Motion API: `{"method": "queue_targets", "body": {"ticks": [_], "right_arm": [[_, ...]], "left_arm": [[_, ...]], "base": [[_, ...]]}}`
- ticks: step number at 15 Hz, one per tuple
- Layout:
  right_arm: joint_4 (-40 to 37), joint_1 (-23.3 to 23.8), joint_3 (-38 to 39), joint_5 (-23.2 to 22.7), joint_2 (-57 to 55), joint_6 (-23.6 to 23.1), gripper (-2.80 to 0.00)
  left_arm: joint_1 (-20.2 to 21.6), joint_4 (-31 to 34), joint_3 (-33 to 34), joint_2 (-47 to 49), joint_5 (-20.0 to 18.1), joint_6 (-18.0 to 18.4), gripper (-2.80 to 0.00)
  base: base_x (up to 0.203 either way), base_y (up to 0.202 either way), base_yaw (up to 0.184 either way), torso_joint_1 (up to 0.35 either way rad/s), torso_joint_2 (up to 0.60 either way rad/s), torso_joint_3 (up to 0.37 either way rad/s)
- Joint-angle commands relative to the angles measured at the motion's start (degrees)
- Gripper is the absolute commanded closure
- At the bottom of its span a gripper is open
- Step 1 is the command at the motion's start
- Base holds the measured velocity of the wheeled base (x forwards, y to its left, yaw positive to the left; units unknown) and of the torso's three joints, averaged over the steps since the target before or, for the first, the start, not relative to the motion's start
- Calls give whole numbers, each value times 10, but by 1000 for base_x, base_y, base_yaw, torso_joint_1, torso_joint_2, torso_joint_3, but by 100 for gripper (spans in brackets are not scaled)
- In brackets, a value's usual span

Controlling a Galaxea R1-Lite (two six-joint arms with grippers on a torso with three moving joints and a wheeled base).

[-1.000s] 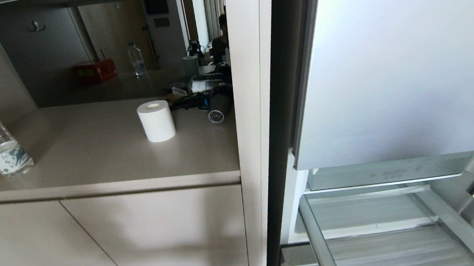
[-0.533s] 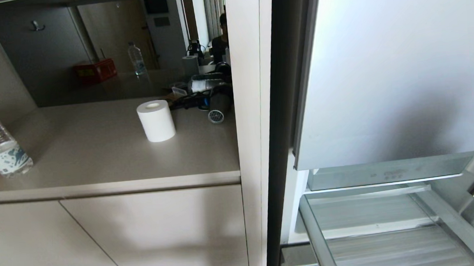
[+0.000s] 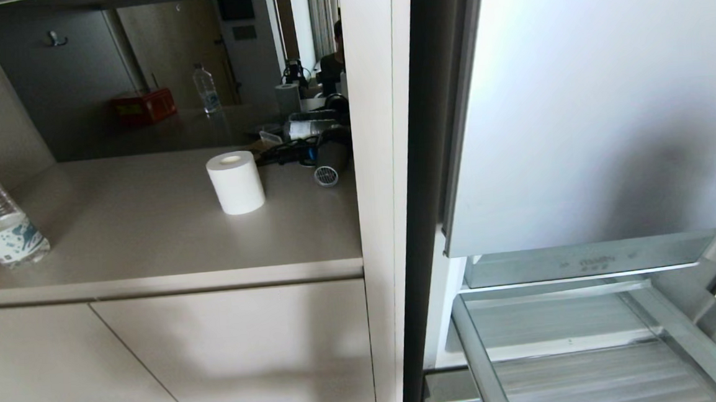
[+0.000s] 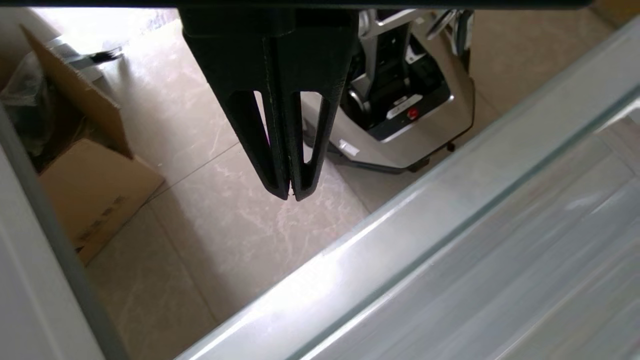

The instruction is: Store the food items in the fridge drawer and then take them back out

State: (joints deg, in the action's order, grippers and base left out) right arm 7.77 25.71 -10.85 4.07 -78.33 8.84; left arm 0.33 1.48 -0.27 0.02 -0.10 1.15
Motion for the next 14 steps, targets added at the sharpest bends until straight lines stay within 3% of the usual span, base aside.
{"method": "queue_targets", "body": {"ticks": [1, 8, 14], "right_arm": [[6, 11, -2, -6, -50, 0, 0], [71, 8, -62, -57, -155, -3, 0], [103, -25, -137, -141, -246, 13, 0]], "left_arm": [[0, 0, 0, 0, 0, 0, 0], [0, 0, 0, 0, 0, 0, 0], [0, 0, 0, 0, 0, 0, 0]], "base": [[0, 0, 0, 0, 0, 0], [0, 0, 0, 0, 0, 0], [0, 0, 0, 0, 0, 0]]}}
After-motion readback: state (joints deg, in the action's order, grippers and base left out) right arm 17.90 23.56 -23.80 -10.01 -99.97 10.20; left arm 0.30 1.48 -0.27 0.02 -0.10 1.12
